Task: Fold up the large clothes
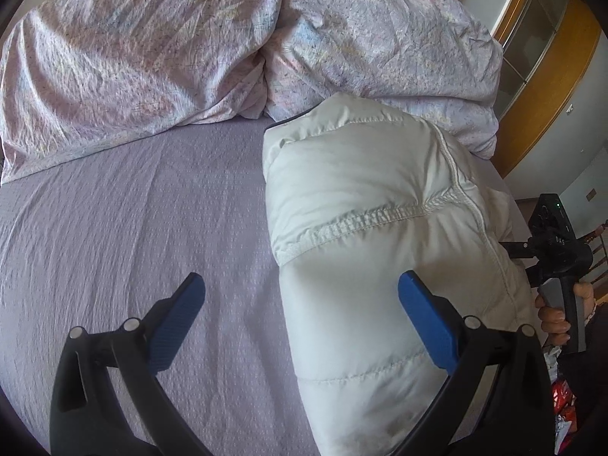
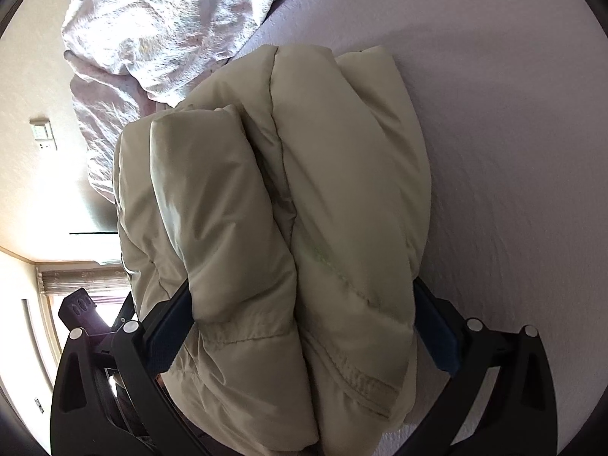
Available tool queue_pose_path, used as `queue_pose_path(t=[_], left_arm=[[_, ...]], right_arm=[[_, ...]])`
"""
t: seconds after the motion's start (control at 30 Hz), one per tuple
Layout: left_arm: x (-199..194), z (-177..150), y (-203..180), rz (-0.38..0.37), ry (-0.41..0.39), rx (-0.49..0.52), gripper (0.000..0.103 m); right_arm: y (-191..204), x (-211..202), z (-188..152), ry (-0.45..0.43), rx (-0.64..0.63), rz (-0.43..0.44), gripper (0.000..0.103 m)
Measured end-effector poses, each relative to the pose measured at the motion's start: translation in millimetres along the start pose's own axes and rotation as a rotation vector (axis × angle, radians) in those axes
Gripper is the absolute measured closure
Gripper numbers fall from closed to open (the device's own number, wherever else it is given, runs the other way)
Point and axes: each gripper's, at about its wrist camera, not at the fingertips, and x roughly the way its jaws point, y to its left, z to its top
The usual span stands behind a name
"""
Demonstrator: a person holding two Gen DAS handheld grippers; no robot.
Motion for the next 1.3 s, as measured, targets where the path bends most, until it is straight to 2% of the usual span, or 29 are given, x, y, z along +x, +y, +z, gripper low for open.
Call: queue_pose_path(t=[0.1,0.3,0.4,0.63,0.97,1.23,1.3], left_arm=[[5.0,2.1,-0.3,-0.028,0.013,-0.011,0.002],[15.9,5.8,5.1,-0.109,0.049,-0.055,0.002],[22.9,5.9,9.6,-0.158,0.074,-0.086,0.002],[41.2,1.9,20.6,-0.286,0.133,-0.191,0.002],[68.3,-7.1,27.7,-0.407,0.185,-0.322,0.002],[78.2,-7.4,30.4,-0.444,0.205,-0.384,0.003],[75.8,-6.7,30.6,-0.45,0.199,-0.394,0.011]], right_arm=[[2.7,0.7,-1.7,-0.013,-0.031,-0.003,0.001],[8.5,2.7,-1.6,-0.025,-0.069,0.047,0.029],[11.0,0.8,-2.1,-0.031,-0.091,0.057,0.035],[9.8,-0.9,-1.5,-0.036,-0.097,0.073,0.037],[1.3,-4.8,-2.2,-0.036,-0.089,0.083,0.037],[1.5,-6.8,-2.5,-0.048,-0.08,0.08,0.037],[2.1,-7.3,-2.8,-0.053,-0.079,0.087,0.037]])
